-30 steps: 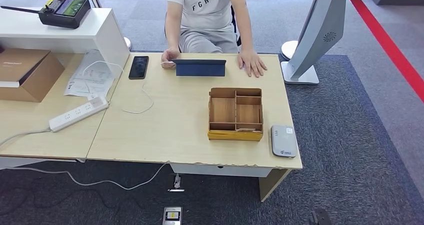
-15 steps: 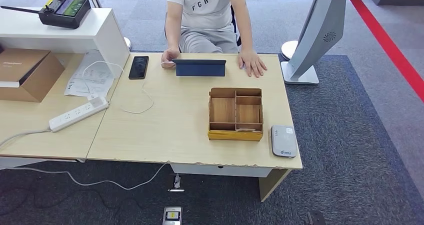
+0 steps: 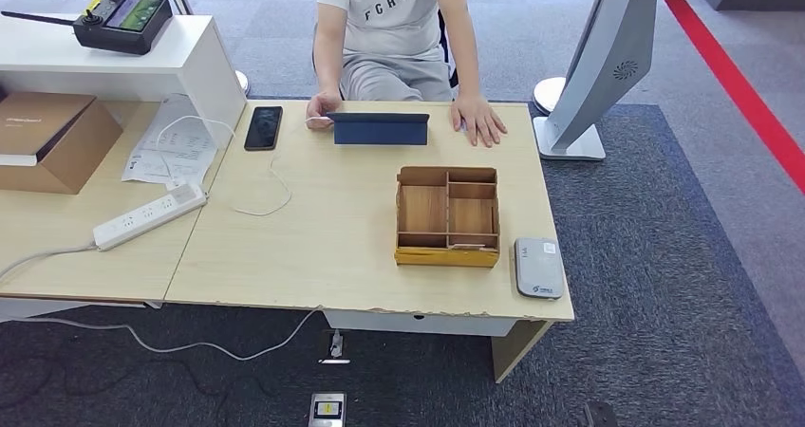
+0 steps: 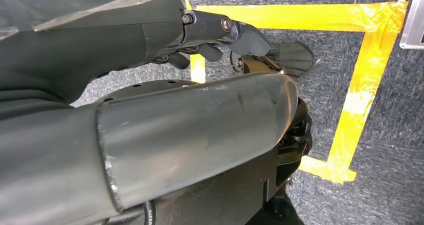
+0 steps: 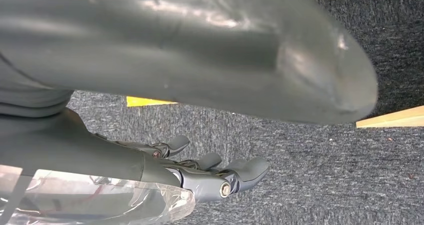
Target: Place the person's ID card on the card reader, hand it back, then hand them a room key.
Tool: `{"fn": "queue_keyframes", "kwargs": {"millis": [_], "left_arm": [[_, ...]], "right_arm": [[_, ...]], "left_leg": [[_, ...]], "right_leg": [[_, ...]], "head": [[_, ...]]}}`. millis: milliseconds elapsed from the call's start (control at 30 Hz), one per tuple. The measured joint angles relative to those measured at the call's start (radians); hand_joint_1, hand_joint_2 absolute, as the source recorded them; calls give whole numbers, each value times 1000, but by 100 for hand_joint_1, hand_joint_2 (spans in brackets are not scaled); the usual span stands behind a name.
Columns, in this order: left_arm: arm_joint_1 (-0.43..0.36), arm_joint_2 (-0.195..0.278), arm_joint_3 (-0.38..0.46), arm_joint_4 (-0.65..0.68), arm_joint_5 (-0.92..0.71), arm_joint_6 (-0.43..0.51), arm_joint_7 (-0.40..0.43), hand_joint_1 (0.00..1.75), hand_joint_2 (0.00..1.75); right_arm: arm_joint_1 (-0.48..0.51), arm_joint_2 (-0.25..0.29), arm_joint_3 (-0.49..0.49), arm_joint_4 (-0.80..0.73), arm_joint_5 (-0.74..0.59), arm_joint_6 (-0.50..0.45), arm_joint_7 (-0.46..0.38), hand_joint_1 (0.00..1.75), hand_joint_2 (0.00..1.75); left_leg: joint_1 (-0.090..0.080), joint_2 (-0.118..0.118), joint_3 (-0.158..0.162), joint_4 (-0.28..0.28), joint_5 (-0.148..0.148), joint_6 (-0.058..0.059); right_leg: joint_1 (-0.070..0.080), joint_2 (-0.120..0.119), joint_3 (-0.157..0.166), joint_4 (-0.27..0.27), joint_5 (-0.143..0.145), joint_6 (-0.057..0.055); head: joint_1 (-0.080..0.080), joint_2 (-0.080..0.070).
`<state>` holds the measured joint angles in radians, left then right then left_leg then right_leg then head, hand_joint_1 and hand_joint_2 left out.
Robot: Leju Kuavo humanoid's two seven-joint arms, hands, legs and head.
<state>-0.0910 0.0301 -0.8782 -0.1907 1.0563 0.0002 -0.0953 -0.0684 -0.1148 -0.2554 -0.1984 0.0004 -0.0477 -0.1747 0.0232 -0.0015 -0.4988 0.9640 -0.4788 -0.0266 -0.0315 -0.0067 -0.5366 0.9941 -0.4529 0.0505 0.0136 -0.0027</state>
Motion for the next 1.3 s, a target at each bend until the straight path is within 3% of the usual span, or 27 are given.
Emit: {"fn": "queue_keyframes", "kwargs": {"millis": [300,367,533,600,700,833,933,1067,1200,1267,1300], "left_arm": [[0,1,0,0,0,1,-4,0,0],[0,1,0,0,0,1,-7,0,0],[0,2,0,0,-1,1,-9,0,0],[-1,2,0,0,-4,1,-8,0,0],[-1,2,0,0,-6,1,-7,0,0],[-1,4,0,2,0,2,-8,0,0],[0,5,0,5,16,6,-8,0,0],[-1,5,0,7,35,16,-8,0,0],[-2,5,0,7,45,20,-8,0,0],[-2,5,0,7,45,20,-8,0,0],[-2,5,0,7,45,20,-8,0,0]], "right_arm": [[0,5,-3,1,-8,-4,-21,0,0],[0,4,-10,0,-27,-11,-77,0,0],[-23,-12,-38,-30,-50,-25,-315,0,0],[-47,-26,-49,-78,-35,-36,-353,0,0],[-70,-49,-66,-196,12,-50,-312,0,0],[-63,-79,-87,-468,110,-41,-118,0,0],[-58,-102,-97,-683,217,-14,-19,0,0],[-67,-122,-70,-920,386,10,71,0,175],[-76,-128,-17,-1063,497,11,103,0,0],[-76,-129,-14,-1070,503,11,105,0,0],[-76,-129,-14,-1070,503,11,105,0,44]], "left_leg": [[0,0,0,0,0,0],[0,0,0,0,0,0],[0,1,-1,0,0,0],[0,1,-1,0,0,0],[-1,1,0,1,1,0],[-1,0,0,1,1,1],[-1,0,0,1,1,1],[-1,0,0,1,1,1],[-1,0,0,1,1,1],[-1,0,1,1,1,1],[-1,0,1,1,1,1]], "right_leg": [[0,0,0,0,0,0],[0,0,0,0,0,0],[0,0,1,0,1,0],[-1,0,1,0,1,1],[-1,0,2,0,2,1],[-1,0,3,0,2,1],[-1,0,3,0,2,1],[-1,0,3,0,2,1],[-1,0,3,0,2,1],[-1,0,3,0,2,1],[-1,0,3,0,2,1]], "head": [[0,0],[0,0],[0,0],[0,0],[0,0],[0,0],[0,0],[0,0],[0,0],[0,0],[0,0]]}}
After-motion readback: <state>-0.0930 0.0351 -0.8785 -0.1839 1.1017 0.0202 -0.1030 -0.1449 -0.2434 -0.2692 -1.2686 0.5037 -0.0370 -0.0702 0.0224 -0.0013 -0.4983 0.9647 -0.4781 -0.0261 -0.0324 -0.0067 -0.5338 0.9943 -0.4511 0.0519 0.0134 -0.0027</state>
